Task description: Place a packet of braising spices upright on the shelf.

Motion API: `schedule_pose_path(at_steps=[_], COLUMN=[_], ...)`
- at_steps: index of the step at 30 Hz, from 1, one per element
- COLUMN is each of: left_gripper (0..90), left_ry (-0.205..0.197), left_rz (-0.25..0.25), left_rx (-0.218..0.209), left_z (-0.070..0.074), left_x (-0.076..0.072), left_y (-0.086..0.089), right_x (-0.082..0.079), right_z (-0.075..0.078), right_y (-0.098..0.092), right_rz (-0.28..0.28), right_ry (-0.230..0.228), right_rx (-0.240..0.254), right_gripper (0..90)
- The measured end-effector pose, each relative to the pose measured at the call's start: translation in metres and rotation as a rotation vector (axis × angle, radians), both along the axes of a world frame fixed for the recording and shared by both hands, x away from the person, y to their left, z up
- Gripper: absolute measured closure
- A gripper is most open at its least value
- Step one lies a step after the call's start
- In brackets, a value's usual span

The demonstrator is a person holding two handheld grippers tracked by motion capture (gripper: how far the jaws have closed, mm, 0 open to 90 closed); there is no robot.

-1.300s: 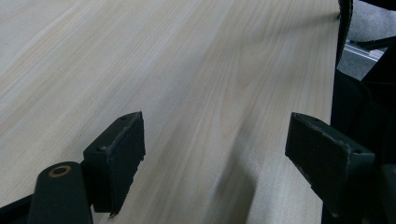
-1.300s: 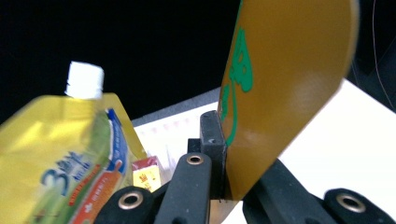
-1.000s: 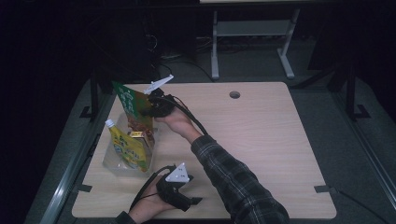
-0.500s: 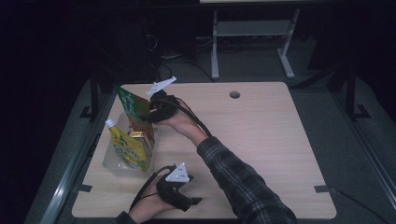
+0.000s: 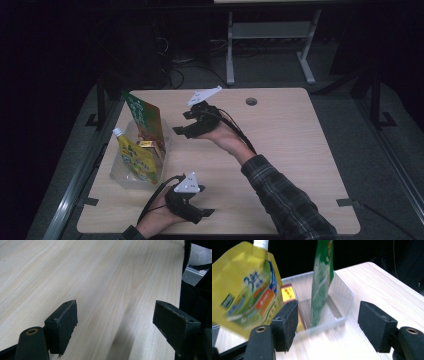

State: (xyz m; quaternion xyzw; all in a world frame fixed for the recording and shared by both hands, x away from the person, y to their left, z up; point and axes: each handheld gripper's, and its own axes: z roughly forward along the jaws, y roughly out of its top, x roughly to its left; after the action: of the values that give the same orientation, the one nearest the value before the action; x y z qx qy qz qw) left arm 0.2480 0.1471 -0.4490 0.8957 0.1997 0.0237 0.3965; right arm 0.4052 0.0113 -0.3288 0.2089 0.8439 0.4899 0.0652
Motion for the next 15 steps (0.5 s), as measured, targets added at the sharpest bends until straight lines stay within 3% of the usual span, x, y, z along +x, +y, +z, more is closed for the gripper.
schedule_pose_path(at_steps=[7,15], left_gripper=[19.2,19.2], left_ry=[-0.001,-0.004], left_rz=[0.002,0.009], left_rx=[-0.003,0.005], left_z=[-0.001,0.0], left_x=[0.003,0.005], left_y=[0.003,0.006], right_x=[-0.016,-0.04], right_z=[-0.002,-0.022], right_y=[-0.053,-0.107], right_rz=[-0.067,-0.137], right_ry=[-0.024,-0.025], right_rx=[0.006,-0.019], right_gripper=[28.6,28.2])
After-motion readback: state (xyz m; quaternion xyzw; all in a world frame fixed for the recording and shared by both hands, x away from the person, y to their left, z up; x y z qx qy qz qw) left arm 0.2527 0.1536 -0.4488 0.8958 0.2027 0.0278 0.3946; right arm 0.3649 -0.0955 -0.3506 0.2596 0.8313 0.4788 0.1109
